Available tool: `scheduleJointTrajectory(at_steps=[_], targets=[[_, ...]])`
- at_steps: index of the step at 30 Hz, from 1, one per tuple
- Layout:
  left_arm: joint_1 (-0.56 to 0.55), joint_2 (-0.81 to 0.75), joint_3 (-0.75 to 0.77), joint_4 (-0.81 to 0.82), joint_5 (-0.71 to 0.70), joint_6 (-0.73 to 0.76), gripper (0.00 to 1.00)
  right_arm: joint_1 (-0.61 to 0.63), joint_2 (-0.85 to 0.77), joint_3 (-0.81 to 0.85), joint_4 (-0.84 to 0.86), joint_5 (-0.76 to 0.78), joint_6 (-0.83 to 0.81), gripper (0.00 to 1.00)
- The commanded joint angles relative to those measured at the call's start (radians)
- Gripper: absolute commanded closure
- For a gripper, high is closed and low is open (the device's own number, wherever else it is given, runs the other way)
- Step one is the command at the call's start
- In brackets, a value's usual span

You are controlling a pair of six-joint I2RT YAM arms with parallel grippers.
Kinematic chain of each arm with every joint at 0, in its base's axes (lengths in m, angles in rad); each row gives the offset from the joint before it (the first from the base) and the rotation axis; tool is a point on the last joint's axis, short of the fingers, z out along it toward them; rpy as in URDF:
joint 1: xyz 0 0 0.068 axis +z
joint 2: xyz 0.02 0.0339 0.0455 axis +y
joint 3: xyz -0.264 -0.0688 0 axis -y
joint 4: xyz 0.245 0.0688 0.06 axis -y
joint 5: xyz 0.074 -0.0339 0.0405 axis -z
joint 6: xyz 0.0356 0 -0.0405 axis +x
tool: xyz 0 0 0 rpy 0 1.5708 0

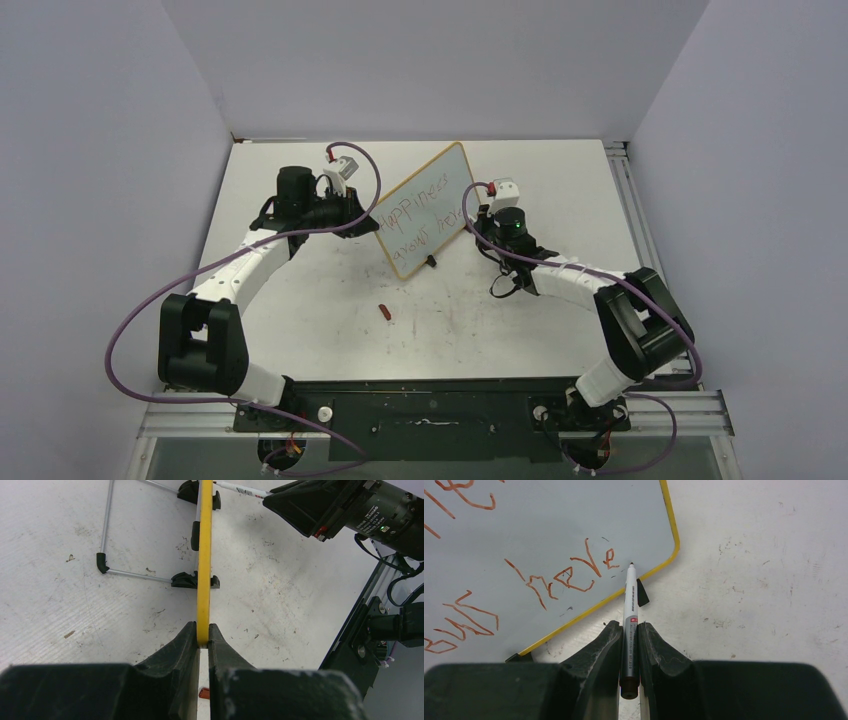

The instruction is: Write a sentence on the whiteboard

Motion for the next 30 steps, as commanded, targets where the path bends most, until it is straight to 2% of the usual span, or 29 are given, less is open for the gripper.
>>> scheduleJointTrajectory(at_steps=[1,22,27,30], targets=[[0.002,-0.011,0.041,-0.004,0.018,-0.006,1.0,-0.003,0.013,0.035,0.073,-0.012,0.011,0.95],[0.001,-0.01,0.043,-0.005,0.018,-0.005,1.0,-0.004,0.027,0.038,0.086,-0.024,0.01,0.95],[0.001,-0.017,0.044,-0.009,0.0,-0.007,1.0,-0.001,-0.009,0.028,0.063,0.018,0.019,0.95],[0.003,-0.03,0.042,-0.016,-0.028,-0.005,0.89,-0.003,-0.074,0.01,0.023,0.085,0.043,0.95]])
